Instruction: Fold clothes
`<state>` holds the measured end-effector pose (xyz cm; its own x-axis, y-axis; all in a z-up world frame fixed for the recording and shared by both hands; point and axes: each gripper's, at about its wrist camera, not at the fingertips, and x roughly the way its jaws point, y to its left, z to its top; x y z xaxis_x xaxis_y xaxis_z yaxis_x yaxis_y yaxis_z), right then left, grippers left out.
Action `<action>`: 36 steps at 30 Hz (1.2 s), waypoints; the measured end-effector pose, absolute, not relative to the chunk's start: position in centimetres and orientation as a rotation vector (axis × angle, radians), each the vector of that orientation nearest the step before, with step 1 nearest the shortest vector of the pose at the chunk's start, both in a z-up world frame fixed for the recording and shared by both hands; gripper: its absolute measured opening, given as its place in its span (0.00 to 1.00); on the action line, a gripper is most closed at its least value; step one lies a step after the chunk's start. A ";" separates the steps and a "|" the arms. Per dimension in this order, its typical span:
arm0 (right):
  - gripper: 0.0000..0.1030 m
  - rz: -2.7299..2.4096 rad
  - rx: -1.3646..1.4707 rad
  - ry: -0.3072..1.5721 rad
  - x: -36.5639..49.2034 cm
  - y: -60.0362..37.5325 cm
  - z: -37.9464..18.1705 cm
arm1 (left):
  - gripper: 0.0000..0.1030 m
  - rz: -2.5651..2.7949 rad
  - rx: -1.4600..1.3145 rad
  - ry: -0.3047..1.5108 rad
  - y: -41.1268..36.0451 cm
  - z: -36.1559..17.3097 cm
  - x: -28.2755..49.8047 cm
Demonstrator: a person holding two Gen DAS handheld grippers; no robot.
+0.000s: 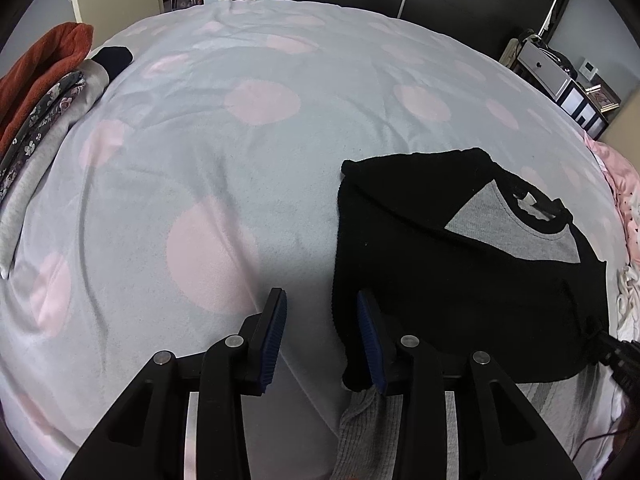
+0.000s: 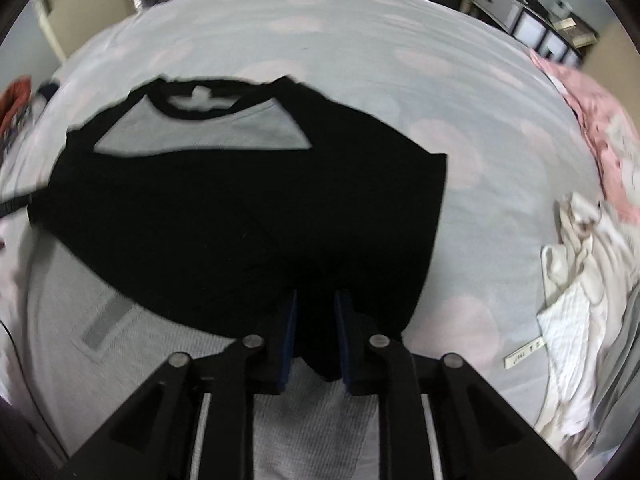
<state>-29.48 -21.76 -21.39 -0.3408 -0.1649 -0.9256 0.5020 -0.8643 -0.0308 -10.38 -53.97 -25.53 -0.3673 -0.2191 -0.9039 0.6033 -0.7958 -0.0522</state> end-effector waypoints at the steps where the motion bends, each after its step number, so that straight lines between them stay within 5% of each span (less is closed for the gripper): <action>1: 0.06 -2.234 1.490 0.450 -29.3 -21.9 -21.5 | 0.38 -2.184 1.360 0.519 -53.9 -25.5 -10.3; 10: 0.05 -2.371 1.579 0.402 -33.2 -18.9 -20.0 | 0.38 -2.183 1.364 0.537 -53.9 -25.4 -10.2; 14: 0.15 -2.266 1.569 0.265 -32.8 -18.5 -19.3 | 0.38 -2.186 1.368 0.541 -54.1 -25.4 -10.2; 18: 0.25 -2.210 1.473 0.394 -30.4 -22.0 -19.7 | 0.38 -2.189 1.369 0.529 -54.0 -25.3 -10.0; 25: 0.25 -2.105 1.587 0.425 -28.9 -23.7 -23.1 | 0.38 -2.198 1.371 0.550 -54.5 -25.4 -9.8; 28: 0.09 -2.160 1.564 0.427 -29.4 -23.2 -22.0 | 0.38 -2.202 1.370 0.542 -54.4 -25.4 -9.8; 36: 0.06 -2.315 1.536 0.453 -31.5 -21.6 -19.7 | 0.39 -2.212 1.385 0.544 -54.6 -25.5 -10.0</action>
